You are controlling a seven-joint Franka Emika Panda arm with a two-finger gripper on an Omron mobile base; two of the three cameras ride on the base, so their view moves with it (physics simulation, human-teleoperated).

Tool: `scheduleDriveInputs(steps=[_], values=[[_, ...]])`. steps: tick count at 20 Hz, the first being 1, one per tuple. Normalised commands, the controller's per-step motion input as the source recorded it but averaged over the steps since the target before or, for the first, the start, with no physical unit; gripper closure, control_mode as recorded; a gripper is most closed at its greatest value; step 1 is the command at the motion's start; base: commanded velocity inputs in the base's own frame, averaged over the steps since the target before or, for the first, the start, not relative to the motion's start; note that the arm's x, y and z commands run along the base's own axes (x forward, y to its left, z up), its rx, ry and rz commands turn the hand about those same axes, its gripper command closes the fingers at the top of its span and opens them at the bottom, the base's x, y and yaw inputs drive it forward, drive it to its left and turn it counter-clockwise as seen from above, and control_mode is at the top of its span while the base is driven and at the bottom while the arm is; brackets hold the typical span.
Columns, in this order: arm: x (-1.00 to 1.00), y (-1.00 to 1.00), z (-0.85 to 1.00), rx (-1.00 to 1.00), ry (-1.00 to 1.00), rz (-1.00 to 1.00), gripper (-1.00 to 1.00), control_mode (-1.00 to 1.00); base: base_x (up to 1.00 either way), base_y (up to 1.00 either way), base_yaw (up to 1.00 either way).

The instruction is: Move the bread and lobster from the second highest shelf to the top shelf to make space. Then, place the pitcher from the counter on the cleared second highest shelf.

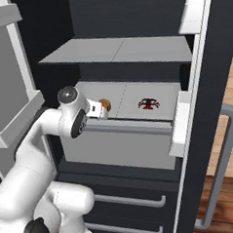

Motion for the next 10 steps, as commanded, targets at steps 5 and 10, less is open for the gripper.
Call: scheduleDriveInputs(steps=[5, 10], values=[[0.55, 0.0, -0.01, 0.0, 0.0, 0.0, -1.0, -1.0, 0.0, 0.0, 0.0], [0.58, 0.0, -0.04, 0.0, 0.0, 0.0, -1.0, -1.0, 0.0, 0.0, 0.0]])
